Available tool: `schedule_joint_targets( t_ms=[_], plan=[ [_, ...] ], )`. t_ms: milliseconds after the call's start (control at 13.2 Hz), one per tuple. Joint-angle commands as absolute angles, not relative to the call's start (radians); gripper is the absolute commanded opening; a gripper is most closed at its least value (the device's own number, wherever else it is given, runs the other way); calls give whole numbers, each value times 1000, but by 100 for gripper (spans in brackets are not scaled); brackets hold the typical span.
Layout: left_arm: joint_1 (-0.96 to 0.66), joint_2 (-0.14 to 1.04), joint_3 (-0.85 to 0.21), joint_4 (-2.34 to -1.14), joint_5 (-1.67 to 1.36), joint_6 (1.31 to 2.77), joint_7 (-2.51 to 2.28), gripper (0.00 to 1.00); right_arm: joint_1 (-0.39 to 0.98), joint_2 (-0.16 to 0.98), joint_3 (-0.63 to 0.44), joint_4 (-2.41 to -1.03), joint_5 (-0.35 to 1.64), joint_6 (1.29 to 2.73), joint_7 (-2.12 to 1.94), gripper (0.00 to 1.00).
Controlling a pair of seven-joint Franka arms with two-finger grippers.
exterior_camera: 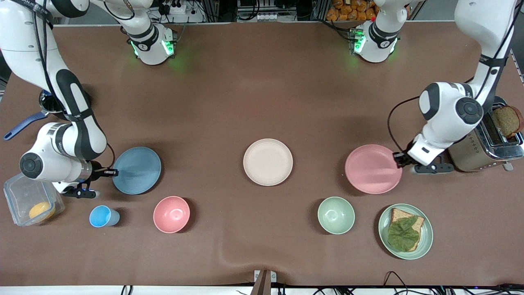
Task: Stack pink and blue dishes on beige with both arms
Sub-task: 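Carry the pink plate onto the beige plate while the right lifts blue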
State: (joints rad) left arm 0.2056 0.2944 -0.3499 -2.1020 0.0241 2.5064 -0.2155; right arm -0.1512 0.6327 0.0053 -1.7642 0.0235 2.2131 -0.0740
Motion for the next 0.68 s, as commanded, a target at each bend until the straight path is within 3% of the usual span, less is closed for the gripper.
schedule_joint_targets(
  t_ms=[0, 303, 606],
  plan=[
    [120, 342, -466, -1944, 5, 2369, -514, 0, -170, 634, 21, -1766, 41, 2221, -95, 0],
    [-124, 454, -460, -1872, 18, 2368, -805, 0, -167, 615, 23, -1756, 41, 2212, -116, 0],
    [-196, 538, -459, -1855, 25, 2368, -848, 0, -169, 577, 25, -1708, 43, 2124, -163, 0]
  ],
)
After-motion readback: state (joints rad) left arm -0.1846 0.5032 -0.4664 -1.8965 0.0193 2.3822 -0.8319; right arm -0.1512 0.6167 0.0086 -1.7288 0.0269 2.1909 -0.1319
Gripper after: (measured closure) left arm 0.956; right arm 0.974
